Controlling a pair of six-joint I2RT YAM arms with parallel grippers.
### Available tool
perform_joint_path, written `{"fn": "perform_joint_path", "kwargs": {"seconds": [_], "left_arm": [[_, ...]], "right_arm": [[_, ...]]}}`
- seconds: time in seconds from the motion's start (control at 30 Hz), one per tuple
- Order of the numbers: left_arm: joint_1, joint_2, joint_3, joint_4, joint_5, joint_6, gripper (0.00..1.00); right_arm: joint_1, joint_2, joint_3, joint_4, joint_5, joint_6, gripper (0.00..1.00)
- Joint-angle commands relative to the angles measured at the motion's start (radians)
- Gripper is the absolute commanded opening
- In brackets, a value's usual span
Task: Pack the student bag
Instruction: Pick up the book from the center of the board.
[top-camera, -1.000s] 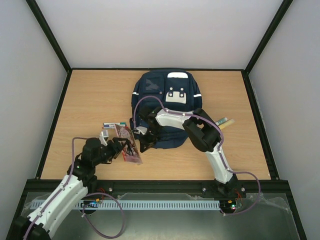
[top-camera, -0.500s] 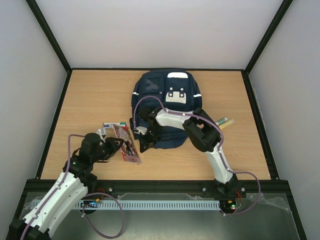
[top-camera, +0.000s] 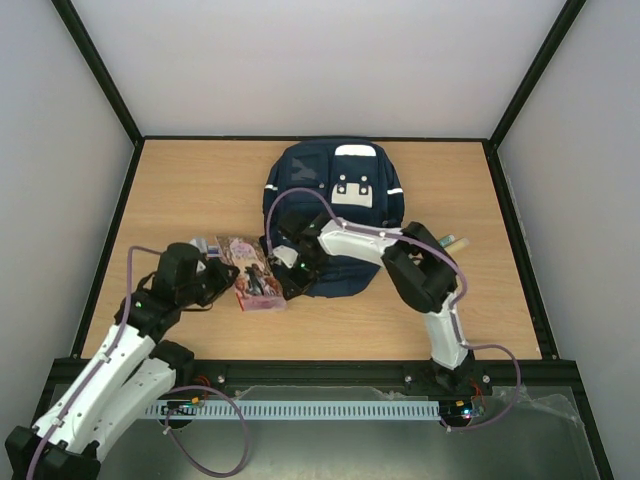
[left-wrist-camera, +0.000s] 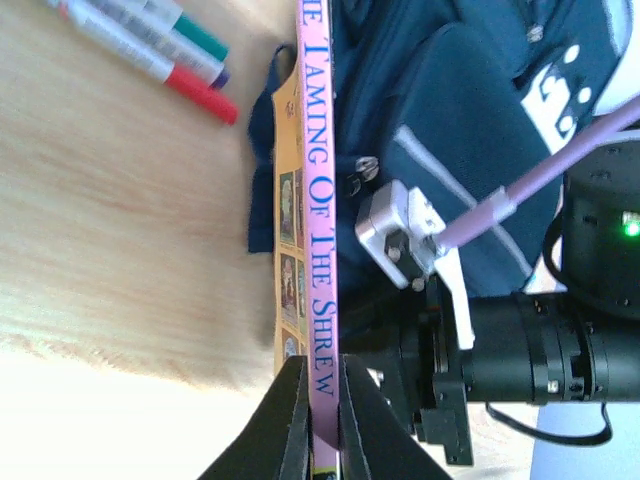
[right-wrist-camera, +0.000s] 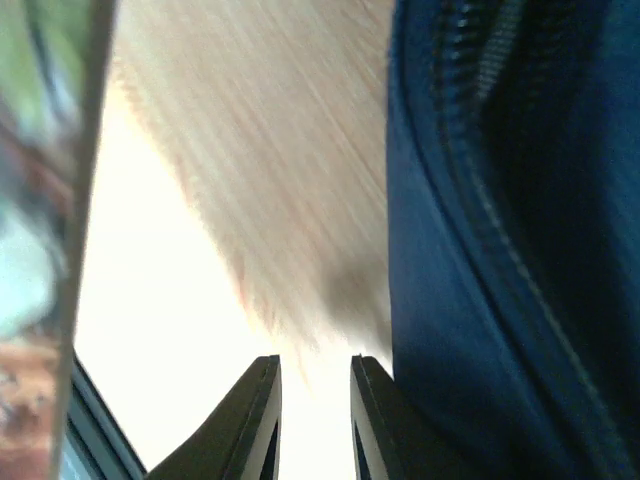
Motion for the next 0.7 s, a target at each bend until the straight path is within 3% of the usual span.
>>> {"fn": "perform_joint_path", "kwargs": {"seconds": [0.0, 0.07, 0.27, 0.37, 0.5, 0.67], "left_arm": [[-0.005, 0.091, 0.186, -0.047, -0.032, 0.101, 0.02], [-0.009, 0.144, 0.243, -0.032, -0.031, 0.146, 0.02], [-0.041, 0.265, 0.370, 0.047, -0.051, 0.207, 0.02], [-0.080, 0.344, 0.467, 0.033, -0.111, 0.214, 0.02], [-0.221, 0.478, 0.650, -0.071, -0.326, 0.208, 0.02], [-0.392, 0.591, 0.786, -0.100, -0.509, 0.183, 0.02]], "right_arm": [[-0.044, -0.201, -0.038, -0.063, 0.095, -0.073, 0.23], [-0.094, -0.297, -0.074, -0.058, 0.081, -0.074, 0.26], [-0.307, -0.549, -0.162, -0.031, 0.048, -0.097, 0.55], [-0.434, -0.654, -0.216, 0.004, -0.006, -0.084, 0.64], [-0.571, -0.712, -0.254, -0.015, -0.125, -0.094, 0.78], [-0.633, -0.709, -0.277, -0.085, -0.262, -0.156, 0.80]]}}
